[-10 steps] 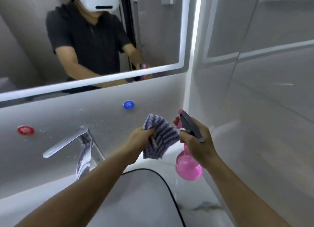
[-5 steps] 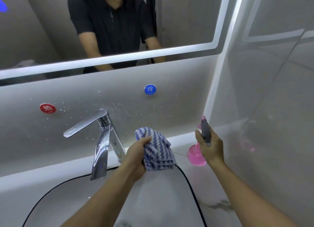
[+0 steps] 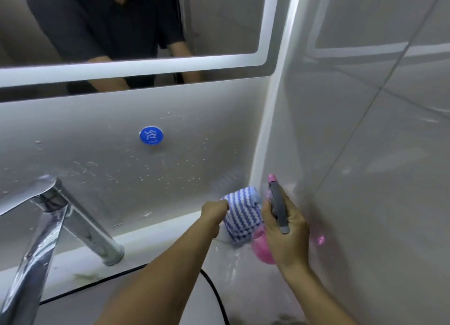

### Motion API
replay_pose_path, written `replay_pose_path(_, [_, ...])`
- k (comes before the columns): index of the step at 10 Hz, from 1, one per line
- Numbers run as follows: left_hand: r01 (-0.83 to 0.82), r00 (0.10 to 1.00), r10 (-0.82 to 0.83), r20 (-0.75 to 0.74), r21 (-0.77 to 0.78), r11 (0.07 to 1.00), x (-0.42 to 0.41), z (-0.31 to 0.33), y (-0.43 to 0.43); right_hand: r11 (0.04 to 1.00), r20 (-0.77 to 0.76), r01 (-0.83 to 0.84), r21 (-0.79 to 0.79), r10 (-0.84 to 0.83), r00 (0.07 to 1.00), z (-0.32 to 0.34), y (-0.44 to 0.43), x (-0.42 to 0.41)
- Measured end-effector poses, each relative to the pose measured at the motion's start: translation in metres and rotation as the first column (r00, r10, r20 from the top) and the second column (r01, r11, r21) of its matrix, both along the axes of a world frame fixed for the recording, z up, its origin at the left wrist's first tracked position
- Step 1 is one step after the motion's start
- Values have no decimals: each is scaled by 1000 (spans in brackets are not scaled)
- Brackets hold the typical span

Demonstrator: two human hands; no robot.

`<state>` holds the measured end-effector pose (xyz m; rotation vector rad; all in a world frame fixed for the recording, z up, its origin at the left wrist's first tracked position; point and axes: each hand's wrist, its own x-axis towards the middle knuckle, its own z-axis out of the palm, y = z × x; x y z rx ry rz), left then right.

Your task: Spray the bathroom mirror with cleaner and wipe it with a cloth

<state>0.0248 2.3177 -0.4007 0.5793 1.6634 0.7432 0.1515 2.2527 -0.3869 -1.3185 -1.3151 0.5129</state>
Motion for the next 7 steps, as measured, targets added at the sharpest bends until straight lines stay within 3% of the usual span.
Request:
replay_pose_path(2, [170, 962, -142, -234, 107, 980, -44, 2, -43, 994, -148, 21, -109, -37, 988, -17, 63, -33])
replay_pose_path(3, [213, 950, -163, -265, 174, 961, -70, 8, -74, 957, -86, -71, -282, 49, 995, -43, 84, -46])
replay_pose_path(5, [111, 963, -49, -264, 224, 968, -99, 21, -103, 845, 12, 92, -527, -100, 995, -66, 79, -54])
replay_pose_path(6, [69, 957, 27, -290, 313, 947, -99, 35, -112, 732, 29, 225, -643, -270, 962, -56, 58, -60])
replay_pose_path(7, [45, 954, 72, -290, 379, 924, -101, 64, -115, 698, -180, 106, -708, -323, 929, -20, 29, -86])
